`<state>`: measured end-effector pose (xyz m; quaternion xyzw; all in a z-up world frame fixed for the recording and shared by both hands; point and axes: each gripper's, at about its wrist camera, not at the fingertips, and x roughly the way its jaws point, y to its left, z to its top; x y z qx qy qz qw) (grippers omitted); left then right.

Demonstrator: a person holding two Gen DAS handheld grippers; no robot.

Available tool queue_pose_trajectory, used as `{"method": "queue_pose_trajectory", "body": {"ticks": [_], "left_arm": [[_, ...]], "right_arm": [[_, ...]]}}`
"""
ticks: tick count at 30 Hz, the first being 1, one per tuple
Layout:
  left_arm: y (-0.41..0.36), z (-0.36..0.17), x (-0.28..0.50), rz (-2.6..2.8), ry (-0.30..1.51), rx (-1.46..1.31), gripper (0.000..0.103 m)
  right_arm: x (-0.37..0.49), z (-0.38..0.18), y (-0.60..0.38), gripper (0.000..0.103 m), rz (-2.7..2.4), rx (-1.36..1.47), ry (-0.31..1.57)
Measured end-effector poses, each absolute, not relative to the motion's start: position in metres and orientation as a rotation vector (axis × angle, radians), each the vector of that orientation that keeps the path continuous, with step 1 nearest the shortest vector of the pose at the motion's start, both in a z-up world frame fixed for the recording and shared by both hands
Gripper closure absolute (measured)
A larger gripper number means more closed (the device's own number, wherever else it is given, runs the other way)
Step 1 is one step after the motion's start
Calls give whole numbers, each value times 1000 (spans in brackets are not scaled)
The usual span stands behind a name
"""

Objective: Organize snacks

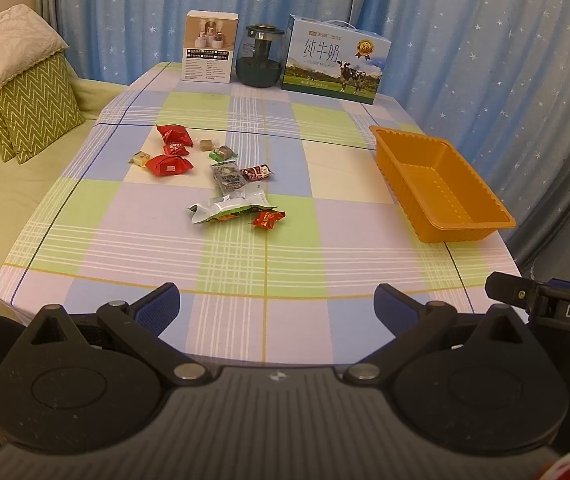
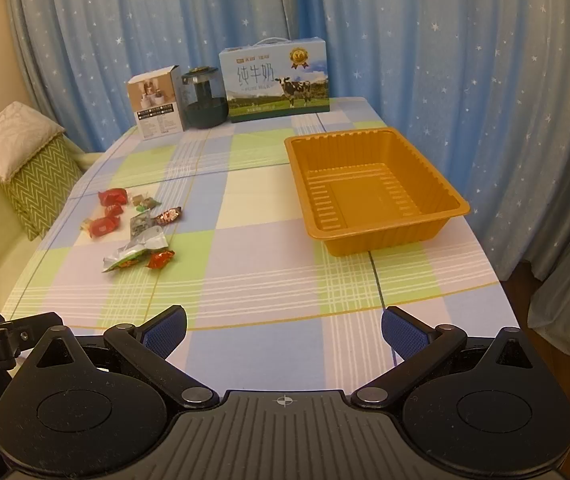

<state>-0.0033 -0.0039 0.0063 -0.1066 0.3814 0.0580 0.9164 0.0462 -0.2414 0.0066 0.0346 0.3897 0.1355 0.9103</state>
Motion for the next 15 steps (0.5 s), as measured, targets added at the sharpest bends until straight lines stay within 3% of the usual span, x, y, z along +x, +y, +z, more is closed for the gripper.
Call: {"method": "queue_pose_trajectory", "body": {"ticks": [15], "left_arm": [[-7, 8, -5, 119, 781, -215, 0]], "right_arm": [[45, 6, -242, 0, 273, 76, 800]]}}
